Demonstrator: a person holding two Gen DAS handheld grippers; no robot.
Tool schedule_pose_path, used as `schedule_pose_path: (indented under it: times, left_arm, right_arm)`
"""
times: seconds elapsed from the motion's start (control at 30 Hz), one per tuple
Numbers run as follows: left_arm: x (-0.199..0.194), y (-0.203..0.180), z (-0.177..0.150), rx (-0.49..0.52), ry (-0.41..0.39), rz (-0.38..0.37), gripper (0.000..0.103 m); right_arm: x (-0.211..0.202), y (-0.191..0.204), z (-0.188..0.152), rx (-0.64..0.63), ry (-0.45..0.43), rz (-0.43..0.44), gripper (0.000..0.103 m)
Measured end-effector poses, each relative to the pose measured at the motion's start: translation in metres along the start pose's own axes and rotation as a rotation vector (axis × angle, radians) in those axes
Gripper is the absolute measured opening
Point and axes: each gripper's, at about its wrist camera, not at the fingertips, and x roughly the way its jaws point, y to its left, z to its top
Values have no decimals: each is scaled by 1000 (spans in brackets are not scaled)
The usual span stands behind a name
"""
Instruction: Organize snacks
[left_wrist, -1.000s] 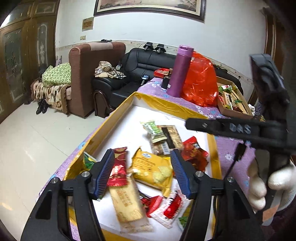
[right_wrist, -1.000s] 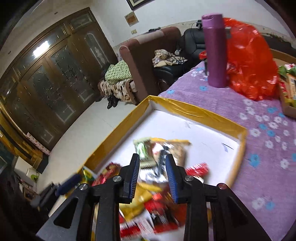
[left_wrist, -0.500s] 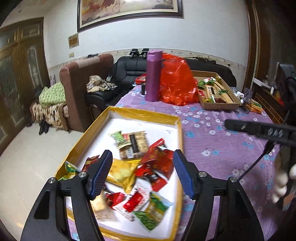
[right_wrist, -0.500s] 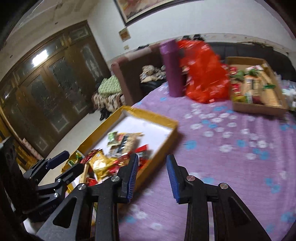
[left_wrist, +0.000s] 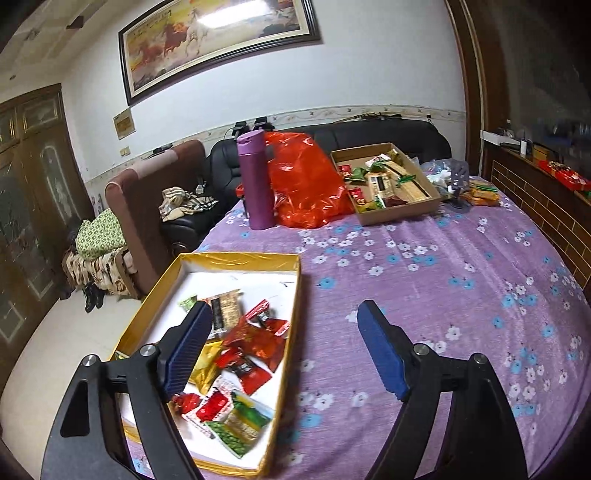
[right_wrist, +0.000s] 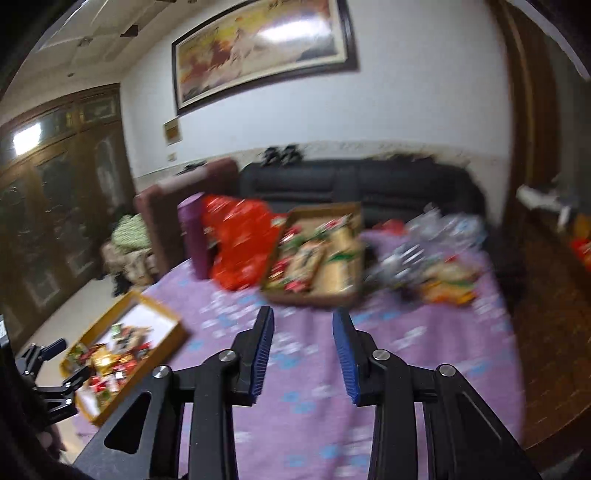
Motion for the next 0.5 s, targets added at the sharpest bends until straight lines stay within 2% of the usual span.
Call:
schedule_pose_path:
  times: [0.13,0.23,0.33,0.5]
  left_arm:
    - [1,-9,1,8,6,-9,82]
    - [5,-13,0,11,14,-16,81]
    - [11,-16,-3,12,30,-22,82]
    - [24,-11,-11,-5,65,-26,82]
  right_arm:
    - [-29,-22,16,-57,-41,-107,42]
    - [-32,-23,11,-84,-47,-129,50]
    - [-17,-9,-10,-83,-13,-82,53]
    - [35,59,-63,-157,96,43,53]
